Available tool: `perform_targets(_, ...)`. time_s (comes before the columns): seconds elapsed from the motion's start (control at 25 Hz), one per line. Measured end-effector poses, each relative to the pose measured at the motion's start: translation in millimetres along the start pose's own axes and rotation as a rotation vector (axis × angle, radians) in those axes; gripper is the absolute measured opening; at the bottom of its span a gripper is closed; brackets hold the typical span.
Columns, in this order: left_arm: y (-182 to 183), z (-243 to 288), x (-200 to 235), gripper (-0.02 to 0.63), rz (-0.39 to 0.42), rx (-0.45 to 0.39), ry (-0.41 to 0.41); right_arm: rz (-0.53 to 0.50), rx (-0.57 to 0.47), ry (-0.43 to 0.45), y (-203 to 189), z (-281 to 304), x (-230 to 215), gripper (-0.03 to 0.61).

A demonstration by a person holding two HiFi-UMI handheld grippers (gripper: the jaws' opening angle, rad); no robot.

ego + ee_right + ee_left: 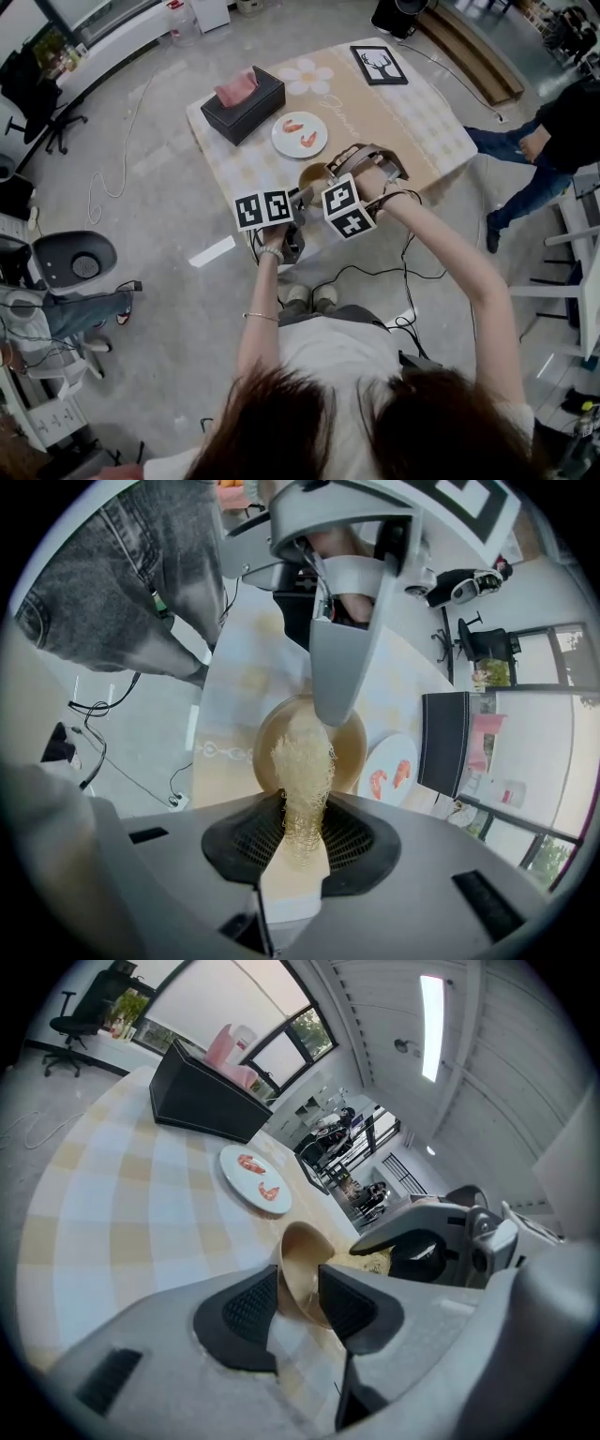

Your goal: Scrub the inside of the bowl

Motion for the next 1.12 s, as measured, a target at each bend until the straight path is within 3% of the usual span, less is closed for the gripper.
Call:
perform_targets(0.24,7.1,-14.4,1.8,0.127,0.059,-0.067,0.030,0.257,-0.085,-0.060,-10.1,-1.4,-1.0,0.095)
perform_targets(0.52,4.7,-27.7,-11.2,0.123,0.214,-0.161,0.014,0.817,-0.314,-0.163,-24.5,-9.3,-0.6,0.095)
perform_targets(0.72,3.0,-34.1,-27.0,0.079,0.330,-0.185,0.007,1.138,-0.487,-0.237,-24.0,-21.2,4.1,0.095)
perform_targets(0.92,-1.2,-36.3,-41.0,0.054,0.414,-0.182,0.002,1.362,-0.664,-0.281,-17.9,-39.6,7.5,0.095)
perform_targets(1.12,-1.7,-37.6,-54.9,0.041,0.466,-0.199,-0.019,1.457,-0.785,-0.325,-19.0,-53.9,9.3,0.095)
Point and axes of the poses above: the fingertips, and each gripper's own axes: z forward along the fingers, x to its left, y out of its top, the point moved 5 cm from there along -z, backward along the fingers, and after that the axes turned 8 degrees about -y, right-handed, at the moved point
